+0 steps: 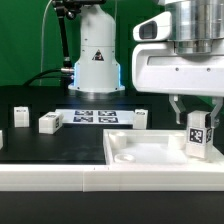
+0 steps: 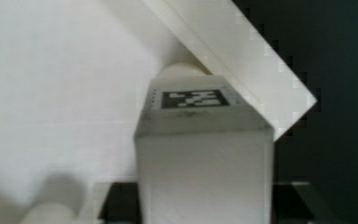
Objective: Assemble one leg
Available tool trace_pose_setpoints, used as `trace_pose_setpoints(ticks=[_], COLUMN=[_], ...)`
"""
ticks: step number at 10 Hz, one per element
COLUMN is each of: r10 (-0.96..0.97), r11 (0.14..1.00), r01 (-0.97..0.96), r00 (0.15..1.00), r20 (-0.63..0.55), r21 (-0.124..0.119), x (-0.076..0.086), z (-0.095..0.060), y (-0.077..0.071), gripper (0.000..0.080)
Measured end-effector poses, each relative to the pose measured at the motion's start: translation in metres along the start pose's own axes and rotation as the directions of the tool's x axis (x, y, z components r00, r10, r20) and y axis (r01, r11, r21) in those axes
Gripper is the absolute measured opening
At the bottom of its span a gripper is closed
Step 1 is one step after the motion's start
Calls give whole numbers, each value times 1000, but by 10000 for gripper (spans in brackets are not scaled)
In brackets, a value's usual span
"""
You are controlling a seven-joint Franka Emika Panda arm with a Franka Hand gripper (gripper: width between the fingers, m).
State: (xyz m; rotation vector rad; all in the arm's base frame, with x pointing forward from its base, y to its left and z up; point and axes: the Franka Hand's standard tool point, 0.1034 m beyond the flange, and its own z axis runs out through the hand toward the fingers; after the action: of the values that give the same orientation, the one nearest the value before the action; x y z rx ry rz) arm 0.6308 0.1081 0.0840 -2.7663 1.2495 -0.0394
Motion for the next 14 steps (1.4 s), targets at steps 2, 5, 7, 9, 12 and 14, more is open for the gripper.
trace_pose_setpoints(ticks=[2, 5, 7, 9, 12, 14], r10=[289, 494, 518, 523, 393, 163], r11=[957, 870, 855, 852, 920, 987], r01=[-289, -494, -518, -523, -393, -163], r00=[957, 869, 855, 852, 920, 987], r20=[-17, -21, -13, -12, -12, -11], r21=[-10, -9, -7, -8, -2, -7], x=[-1, 0, 2, 1, 2, -3], z=[0, 0, 0, 1, 1, 1], y=[2, 4, 6, 6, 5, 1], gripper=[290, 291, 291, 291, 600, 647])
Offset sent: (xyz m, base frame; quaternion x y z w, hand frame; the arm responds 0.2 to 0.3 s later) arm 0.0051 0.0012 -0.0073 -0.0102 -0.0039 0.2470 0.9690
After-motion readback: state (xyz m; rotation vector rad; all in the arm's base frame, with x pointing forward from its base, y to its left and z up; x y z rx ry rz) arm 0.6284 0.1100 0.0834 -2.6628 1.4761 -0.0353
